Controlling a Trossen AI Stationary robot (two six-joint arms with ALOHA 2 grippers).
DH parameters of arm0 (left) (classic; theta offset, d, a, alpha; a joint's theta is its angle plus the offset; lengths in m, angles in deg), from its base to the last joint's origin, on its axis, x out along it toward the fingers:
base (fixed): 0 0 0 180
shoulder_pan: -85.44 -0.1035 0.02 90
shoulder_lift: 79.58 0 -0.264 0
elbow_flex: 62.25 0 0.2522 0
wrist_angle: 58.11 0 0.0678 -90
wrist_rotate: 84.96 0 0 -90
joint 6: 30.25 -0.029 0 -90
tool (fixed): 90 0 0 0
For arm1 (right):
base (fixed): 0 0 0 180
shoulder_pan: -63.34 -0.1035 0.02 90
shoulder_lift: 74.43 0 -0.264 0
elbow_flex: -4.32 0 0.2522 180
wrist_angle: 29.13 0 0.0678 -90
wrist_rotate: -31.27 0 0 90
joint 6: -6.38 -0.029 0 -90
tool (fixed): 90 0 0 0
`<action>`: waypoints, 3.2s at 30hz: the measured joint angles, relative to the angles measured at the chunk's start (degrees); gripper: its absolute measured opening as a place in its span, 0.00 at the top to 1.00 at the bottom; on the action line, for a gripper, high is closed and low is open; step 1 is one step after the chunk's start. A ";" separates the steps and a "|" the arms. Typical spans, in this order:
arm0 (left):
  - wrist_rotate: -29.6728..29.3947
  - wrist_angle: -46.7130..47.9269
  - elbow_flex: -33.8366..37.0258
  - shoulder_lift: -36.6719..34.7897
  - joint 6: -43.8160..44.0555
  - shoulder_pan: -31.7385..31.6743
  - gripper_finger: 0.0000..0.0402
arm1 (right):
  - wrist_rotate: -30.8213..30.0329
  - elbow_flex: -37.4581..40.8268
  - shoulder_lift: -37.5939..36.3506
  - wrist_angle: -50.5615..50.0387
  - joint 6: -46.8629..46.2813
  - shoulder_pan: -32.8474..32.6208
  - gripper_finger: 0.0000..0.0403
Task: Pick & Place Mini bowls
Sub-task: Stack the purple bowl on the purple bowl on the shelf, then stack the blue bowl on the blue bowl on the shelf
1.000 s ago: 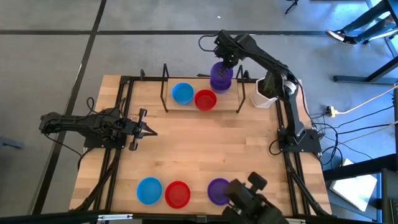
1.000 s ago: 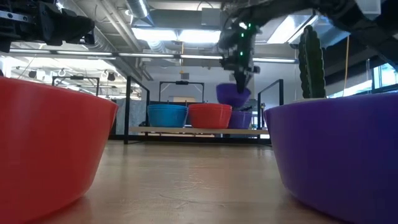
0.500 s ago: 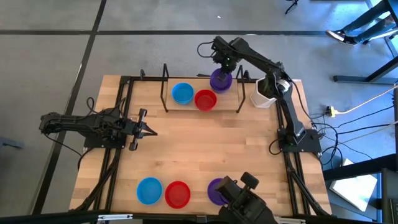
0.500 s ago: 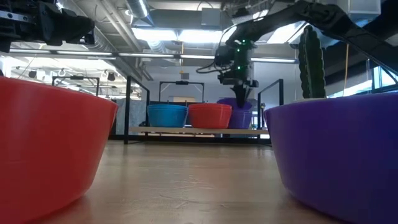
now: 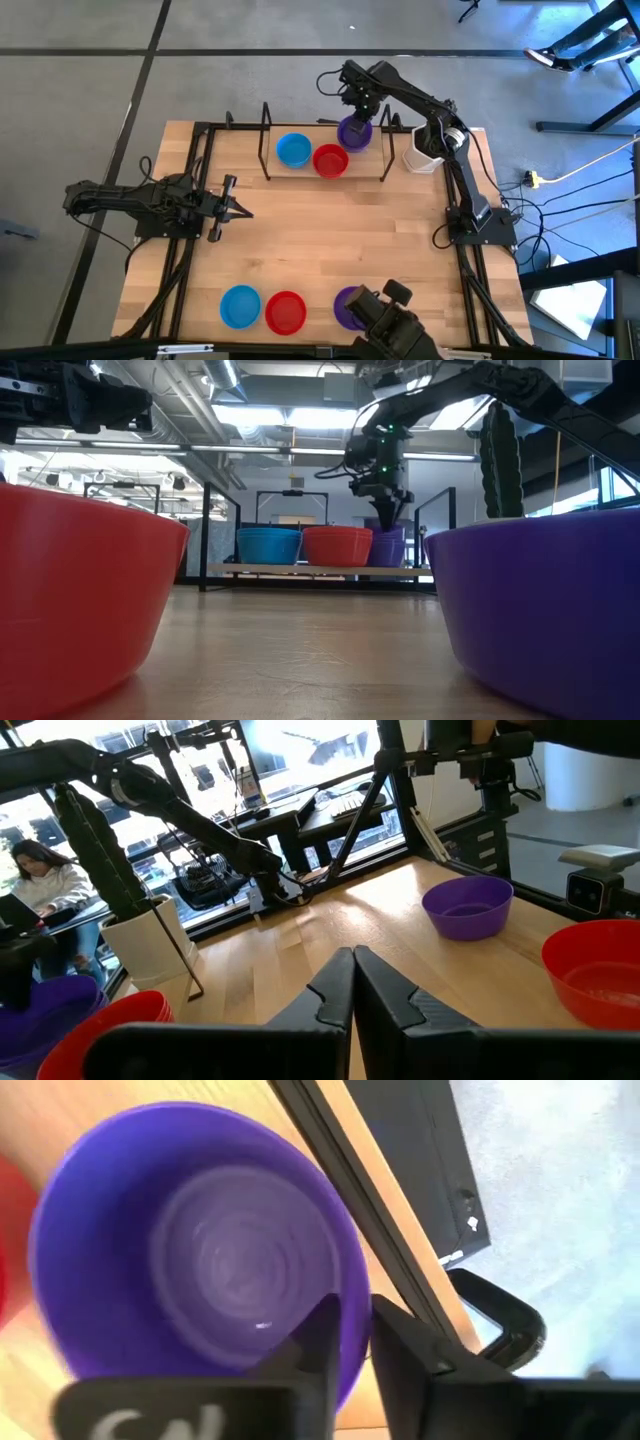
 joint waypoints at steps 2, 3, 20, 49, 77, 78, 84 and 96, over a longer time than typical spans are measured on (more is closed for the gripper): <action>0.01 0.01 0.00 -0.02 0.00 -0.01 0.99 | -0.55 0.00 0.00 0.08 0.01 -0.30 0.79; 0.00 0.00 0.00 0.00 0.00 0.00 0.99 | -0.52 0.00 0.00 0.19 0.01 -0.42 0.77; -0.01 0.00 0.00 -0.02 0.00 -0.01 0.98 | -11.77 -7.07 -0.59 3.51 1.86 -3.11 0.58; -0.14 -0.01 0.00 0.00 0.00 -0.01 0.99 | 7.97 8.27 -47.33 30.86 3.26 -46.17 0.99; -2.12 -0.45 0.00 0.00 -0.01 -0.01 0.99 | 9.04 97.42 -100.11 83.44 -1.86 -46.25 0.99; -2.95 -0.45 0.00 0.00 0.00 -0.01 0.99 | 9.03 99.42 -101.19 85.14 -1.36 -46.25 0.99; -4.62 -0.56 0.00 0.00 0.00 -0.01 0.98 | 9.17 109.92 -107.29 90.87 -0.53 -46.25 0.99; -4.58 -4.15 0.00 0.00 -0.77 -0.01 0.98 | 7.52 122.89 -116.04 91.91 -0.39 -45.73 0.99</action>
